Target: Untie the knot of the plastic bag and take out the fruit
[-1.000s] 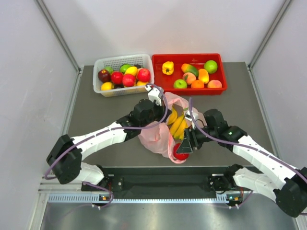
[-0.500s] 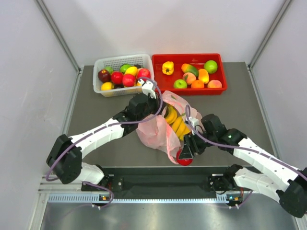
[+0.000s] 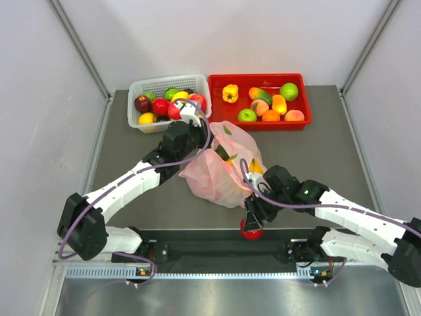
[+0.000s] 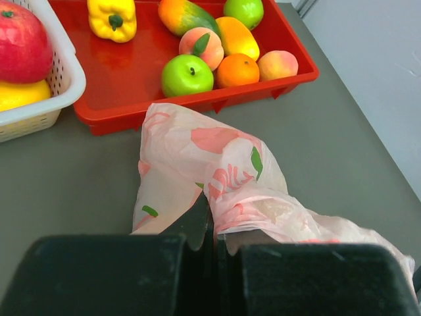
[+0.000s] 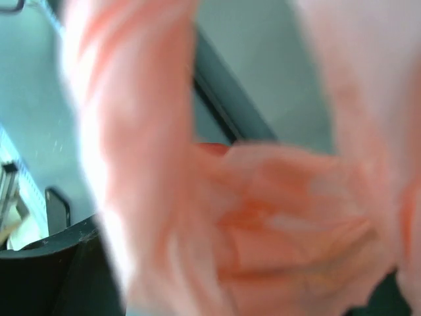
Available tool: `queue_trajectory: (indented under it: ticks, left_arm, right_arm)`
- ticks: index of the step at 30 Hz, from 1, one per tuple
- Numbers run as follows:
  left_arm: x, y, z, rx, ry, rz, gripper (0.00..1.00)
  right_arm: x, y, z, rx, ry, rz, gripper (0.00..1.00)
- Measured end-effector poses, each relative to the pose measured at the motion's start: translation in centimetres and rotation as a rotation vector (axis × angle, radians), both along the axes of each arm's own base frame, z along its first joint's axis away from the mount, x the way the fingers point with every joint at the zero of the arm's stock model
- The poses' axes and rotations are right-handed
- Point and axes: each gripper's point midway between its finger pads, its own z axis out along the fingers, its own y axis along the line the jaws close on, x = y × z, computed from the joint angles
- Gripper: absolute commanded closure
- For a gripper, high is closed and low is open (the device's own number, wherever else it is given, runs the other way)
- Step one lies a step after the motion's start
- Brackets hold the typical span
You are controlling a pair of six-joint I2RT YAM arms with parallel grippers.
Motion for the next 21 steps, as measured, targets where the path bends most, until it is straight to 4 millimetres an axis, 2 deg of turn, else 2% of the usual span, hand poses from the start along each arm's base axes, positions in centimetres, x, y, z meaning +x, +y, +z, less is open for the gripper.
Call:
queue_trajectory:
  ticks: [4,6,8,14,16,18,21]
  left_arm:
    - [-0.1,0.0,0.0,0.006,0.000,-0.008,1.00]
    - [-0.3,-0.3,0.0,0.002,0.002,-0.029,1.00]
    - [-0.7,-0.6,0.0,-0.003,0.005,-0.056,1.00]
    - [-2.3,-1.9,-1.7,-0.019,0.059,-0.159,1.00]
    - [-2.9,-2.4,-2.6,-0.024,0.089,-0.194,1.00]
    - [-3.5,-2.9,-3.2,-0.031,0.111,-0.225,1.00]
    - [-4.6,-3.7,-4.1,-0.030,0.139,-0.272,1.00]
  right_arm:
    - [-2.4,0.7,1.0,0.046,-0.003,0.105,1.00]
    - [-3.6,1.0,2.3,0.098,-0.025,0.163,1.00]
    - [-4.3,1.2,4.6,0.177,-0.067,0.208,1.00]
    - [-6.0,1.2,14.1,0.491,-0.276,0.324,1.00]
    - [-6.1,1.2,16.0,0.542,-0.324,0.339,1.00]
    - [-5.7,1.3,16.7,0.550,-0.350,0.327,1.00]
    - [-3.2,1.4,17.1,0.504,-0.429,0.203,1.00]
